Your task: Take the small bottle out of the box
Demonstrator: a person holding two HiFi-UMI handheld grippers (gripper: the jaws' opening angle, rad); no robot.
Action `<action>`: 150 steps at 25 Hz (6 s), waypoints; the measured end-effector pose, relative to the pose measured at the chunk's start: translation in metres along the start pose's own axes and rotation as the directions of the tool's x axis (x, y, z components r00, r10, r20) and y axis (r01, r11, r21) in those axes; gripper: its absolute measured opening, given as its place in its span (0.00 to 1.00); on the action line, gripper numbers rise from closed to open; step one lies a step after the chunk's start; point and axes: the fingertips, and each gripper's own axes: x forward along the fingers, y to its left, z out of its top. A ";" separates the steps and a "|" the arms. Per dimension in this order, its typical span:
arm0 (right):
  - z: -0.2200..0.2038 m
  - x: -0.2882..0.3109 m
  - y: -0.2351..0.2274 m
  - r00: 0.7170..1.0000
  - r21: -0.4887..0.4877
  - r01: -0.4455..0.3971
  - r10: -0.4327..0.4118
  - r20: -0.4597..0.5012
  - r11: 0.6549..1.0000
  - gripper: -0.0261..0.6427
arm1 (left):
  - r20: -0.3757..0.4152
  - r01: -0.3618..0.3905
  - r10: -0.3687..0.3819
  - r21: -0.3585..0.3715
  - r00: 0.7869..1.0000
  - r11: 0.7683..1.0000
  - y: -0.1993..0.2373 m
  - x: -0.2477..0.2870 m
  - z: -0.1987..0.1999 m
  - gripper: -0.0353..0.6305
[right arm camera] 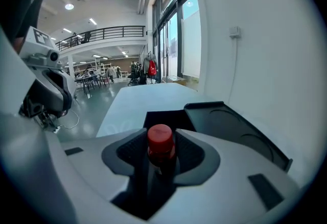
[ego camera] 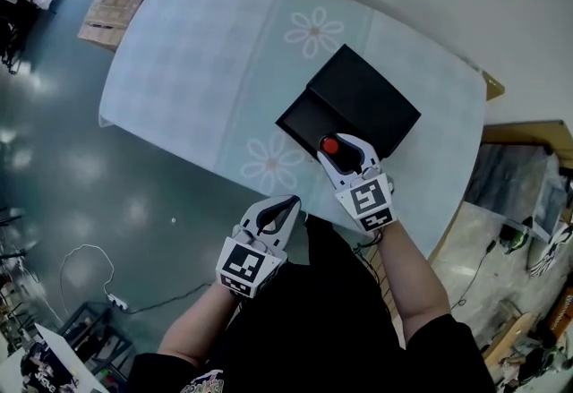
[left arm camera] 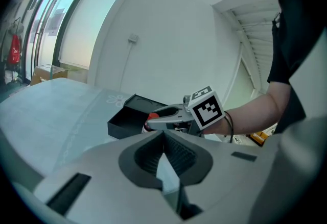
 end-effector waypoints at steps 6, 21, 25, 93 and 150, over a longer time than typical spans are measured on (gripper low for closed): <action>-0.004 0.003 -0.001 1.000 -0.015 0.018 -0.018 0.011 1.000 0.29 | -0.003 -0.011 0.011 -0.010 1.000 1.000 0.005 0.001 -0.002 0.10; 0.011 -0.013 -0.003 0.998 0.055 0.057 -0.058 0.032 0.997 0.28 | 0.016 -0.004 0.003 0.032 1.000 0.999 0.006 -0.022 0.005 0.10; 0.026 -0.026 0.002 0.994 0.080 0.071 -0.077 0.074 0.994 0.28 | 0.034 -0.005 0.004 0.051 0.999 0.999 0.005 -0.036 0.008 0.10; -0.006 -0.262 0.166 0.963 0.187 0.117 -0.158 0.219 0.975 0.28 | 0.094 0.051 -0.069 0.175 0.993 0.983 -0.154 -0.123 -0.044 0.10; 0.002 -0.254 0.182 0.961 0.185 0.117 -0.158 0.225 0.976 0.28 | 0.086 0.068 -0.085 0.185 0.993 0.980 -0.147 -0.136 -0.044 0.10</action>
